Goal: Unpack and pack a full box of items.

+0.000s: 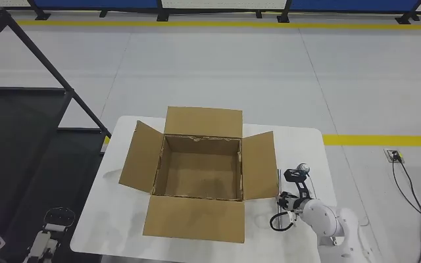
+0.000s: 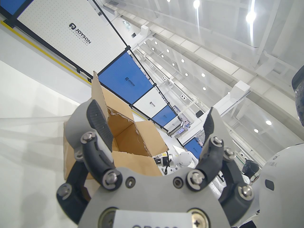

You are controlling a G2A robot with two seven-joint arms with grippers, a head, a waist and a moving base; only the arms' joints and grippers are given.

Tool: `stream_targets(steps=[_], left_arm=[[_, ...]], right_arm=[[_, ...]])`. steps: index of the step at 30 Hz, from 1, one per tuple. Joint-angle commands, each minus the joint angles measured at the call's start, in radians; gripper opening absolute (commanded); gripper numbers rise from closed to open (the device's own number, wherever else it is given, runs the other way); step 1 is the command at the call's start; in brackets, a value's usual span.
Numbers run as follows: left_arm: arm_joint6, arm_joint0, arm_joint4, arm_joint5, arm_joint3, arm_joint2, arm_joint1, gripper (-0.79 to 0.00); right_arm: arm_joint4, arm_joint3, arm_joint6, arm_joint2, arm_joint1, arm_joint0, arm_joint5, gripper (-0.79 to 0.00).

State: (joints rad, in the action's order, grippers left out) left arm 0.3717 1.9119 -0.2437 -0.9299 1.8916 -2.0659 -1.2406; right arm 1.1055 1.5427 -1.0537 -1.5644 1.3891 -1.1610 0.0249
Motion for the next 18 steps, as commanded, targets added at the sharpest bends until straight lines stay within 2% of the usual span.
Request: stream_targets(steps=[1, 3, 4, 5, 6, 13, 18], left_arm=[[0.000, 0.000, 0.000, 0.000, 0.000, 0.000, 0.000, 0.000], [0.000, 0.000, 0.000, 0.000, 0.000, 0.000, 0.000, 0.000], [0.000, 0.000, 0.000, 0.000, 0.000, 0.000, 0.000, 0.000], [0.000, 0.000, 0.000, 0.000, 0.000, 0.000, 0.000, 0.000], [0.000, 0.000, 0.000, 0.000, 0.000, 0.000, 0.000, 0.000], [0.000, 0.000, 0.000, 0.000, 0.000, 0.000, 0.000, 0.000], [0.000, 0.000, 0.000, 0.000, 0.000, 0.000, 0.000, 0.000]], right_arm=[[0.006, -0.021, 0.003, 0.008, -0.001, 0.013, -0.015, -0.785], [0.008, -0.035, 0.009, 0.014, -0.002, 0.020, -0.022, -0.730], [0.005, -0.039, 0.012, 0.015, -0.003, 0.022, -0.022, -0.659], [0.002, -0.044, 0.014, 0.016, -0.004, 0.024, -0.021, -0.548], [-0.001, -0.049, 0.015, 0.017, -0.005, 0.026, -0.022, -0.517], [-0.007, -0.069, 0.029, 0.025, -0.011, 0.037, -0.031, -0.440], [-0.041, -0.009, 0.104, 0.017, -0.017, 0.002, 0.020, -0.465]])
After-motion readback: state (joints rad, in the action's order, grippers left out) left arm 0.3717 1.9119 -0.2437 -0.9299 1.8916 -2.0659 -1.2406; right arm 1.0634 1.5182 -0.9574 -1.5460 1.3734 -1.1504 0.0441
